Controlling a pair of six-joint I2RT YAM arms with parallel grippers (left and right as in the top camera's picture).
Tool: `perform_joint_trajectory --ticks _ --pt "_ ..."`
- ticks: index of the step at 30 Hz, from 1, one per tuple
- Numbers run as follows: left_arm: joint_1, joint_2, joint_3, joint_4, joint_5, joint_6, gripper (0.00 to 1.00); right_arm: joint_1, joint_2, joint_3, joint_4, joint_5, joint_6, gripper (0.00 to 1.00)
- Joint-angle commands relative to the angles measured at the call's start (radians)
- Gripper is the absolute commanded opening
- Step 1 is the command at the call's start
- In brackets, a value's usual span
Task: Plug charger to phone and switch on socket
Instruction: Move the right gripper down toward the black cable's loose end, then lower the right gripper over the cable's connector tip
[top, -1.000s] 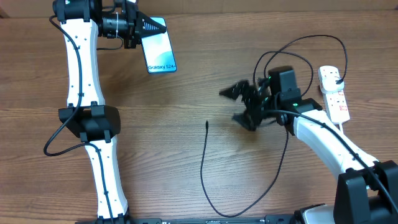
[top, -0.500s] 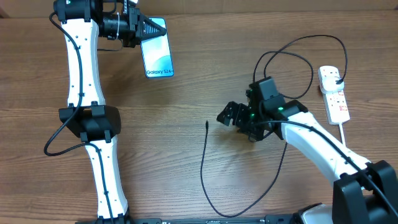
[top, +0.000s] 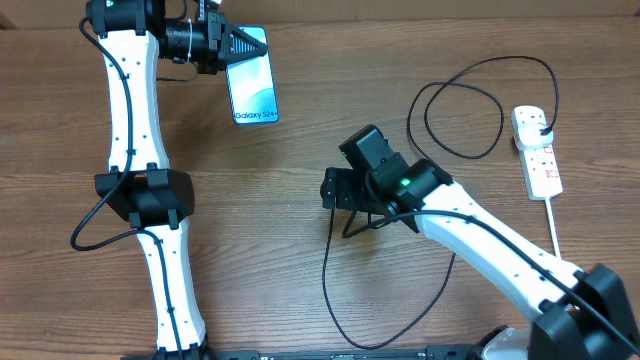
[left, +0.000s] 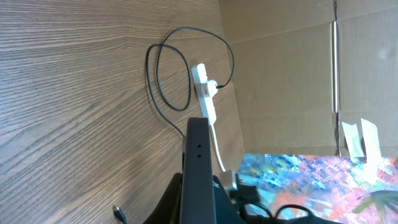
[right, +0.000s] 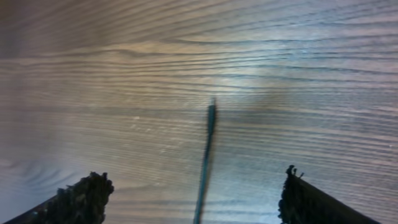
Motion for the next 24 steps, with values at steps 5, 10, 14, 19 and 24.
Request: perform_joint_trajectory --ticks 5,10,14,19,24 --pt "-0.007 -0.005 0.008 0.006 0.071 0.008 0.04 0.018 0.185 0.063 -0.014 0.035 -0.030 0.81" --pt "-0.007 -0.005 0.008 0.005 0.071 0.008 0.04 0.023 0.219 0.070 -0.009 0.034 -0.029 0.82" --pt "-0.007 -0.005 0.008 0.009 0.071 0.008 0.04 0.023 0.229 0.070 0.022 0.033 -0.029 0.83" --pt "-0.007 -0.005 0.008 0.026 0.071 -0.010 0.04 0.023 0.284 0.071 0.055 0.013 -0.029 0.83" --pt "-0.007 -0.005 0.008 0.029 0.070 -0.011 0.05 0.024 0.294 0.082 0.068 0.008 -0.029 0.82"
